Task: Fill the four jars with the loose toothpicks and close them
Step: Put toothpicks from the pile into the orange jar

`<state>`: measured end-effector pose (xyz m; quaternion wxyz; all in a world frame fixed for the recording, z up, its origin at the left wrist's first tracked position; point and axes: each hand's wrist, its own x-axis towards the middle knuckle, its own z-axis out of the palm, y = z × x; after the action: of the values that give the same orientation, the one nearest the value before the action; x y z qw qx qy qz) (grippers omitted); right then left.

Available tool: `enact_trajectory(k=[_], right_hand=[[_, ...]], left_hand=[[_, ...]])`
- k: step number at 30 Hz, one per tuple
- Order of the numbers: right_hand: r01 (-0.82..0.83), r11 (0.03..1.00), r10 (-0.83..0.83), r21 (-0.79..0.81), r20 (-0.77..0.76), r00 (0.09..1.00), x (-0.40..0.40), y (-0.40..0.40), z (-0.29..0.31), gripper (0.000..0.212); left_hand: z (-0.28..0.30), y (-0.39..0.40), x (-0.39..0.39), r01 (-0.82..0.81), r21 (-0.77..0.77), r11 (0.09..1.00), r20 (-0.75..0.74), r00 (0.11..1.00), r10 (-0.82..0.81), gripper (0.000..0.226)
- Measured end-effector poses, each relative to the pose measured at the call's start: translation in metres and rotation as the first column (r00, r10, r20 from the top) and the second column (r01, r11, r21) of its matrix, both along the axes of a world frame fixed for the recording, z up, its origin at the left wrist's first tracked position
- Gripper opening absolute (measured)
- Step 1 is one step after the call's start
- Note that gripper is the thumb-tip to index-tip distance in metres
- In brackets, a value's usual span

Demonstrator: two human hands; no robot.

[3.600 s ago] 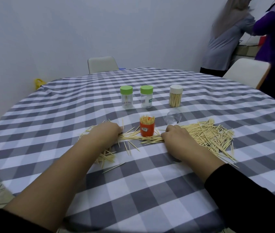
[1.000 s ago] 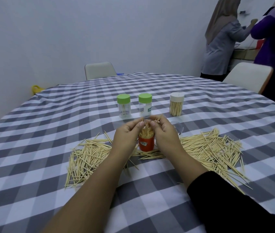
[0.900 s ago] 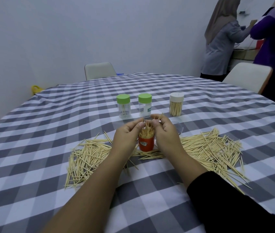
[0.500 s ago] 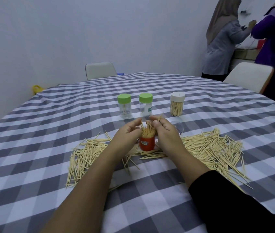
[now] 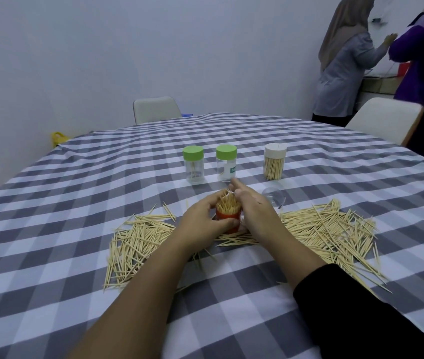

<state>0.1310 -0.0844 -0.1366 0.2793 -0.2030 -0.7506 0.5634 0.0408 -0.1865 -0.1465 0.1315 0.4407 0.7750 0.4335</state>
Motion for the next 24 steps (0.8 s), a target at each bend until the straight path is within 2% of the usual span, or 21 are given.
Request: enact_trajectory(k=[5, 9, 10, 12, 14, 15, 20, 24], right_hand=[[-0.095, 0.979, 0.079, 0.181, 0.090, 0.993, -0.004, 0.000, -0.007, 0.050], [-0.105, 0.960, 0.080, 0.261, 0.105, 0.991, -0.004, -0.001, -0.013, 0.059], [-0.089, 0.950, 0.061, 0.298, 0.103, 0.993, -0.003, -0.002, -0.014, 0.055], [-0.033, 0.945, 0.019, 0.325, 0.046, 0.999, -0.002, -0.002, -0.014, 0.035], [0.017, 0.959, -0.006, 0.282, -0.042, 0.999, -0.001, -0.003, -0.011, 0.015], [0.042, 0.965, -0.021, 0.258, -0.085, 0.996, -0.001, -0.004, -0.009, 0.012], [0.104, 0.985, -0.070, 0.135, -0.237, 0.969, -0.002, -0.003, -0.006, 0.015], [0.131, 0.990, -0.108, 0.050, -0.331, 0.937, -0.002, -0.002, -0.003, 0.015]], left_hand=[[-0.003, 0.001, -0.002, -0.009, -0.020, 1.000, -0.043, 0.999, 0.009, 0.045], [-0.001, 0.000, 0.000, -0.031, -0.034, 0.999, -0.010, 0.999, 0.031, 0.079], [-0.001, -0.001, 0.000, -0.041, -0.030, 0.999, -0.001, 0.999, 0.041, 0.082], [-0.003, 0.000, -0.001, -0.056, -0.008, 0.998, 0.011, 0.998, 0.056, 0.084], [-0.004, 0.001, -0.002, -0.061, 0.002, 0.998, 0.033, 0.998, 0.061, 0.088], [-0.005, 0.002, -0.002, -0.060, 0.001, 0.998, 0.044, 0.997, 0.060, 0.091], [-0.006, 0.003, -0.004, -0.053, 0.001, 0.999, 0.047, 0.997, 0.053, 0.095], [-0.006, 0.002, -0.002, -0.051, -0.035, 0.998, -0.042, 0.998, 0.050, 0.084]])
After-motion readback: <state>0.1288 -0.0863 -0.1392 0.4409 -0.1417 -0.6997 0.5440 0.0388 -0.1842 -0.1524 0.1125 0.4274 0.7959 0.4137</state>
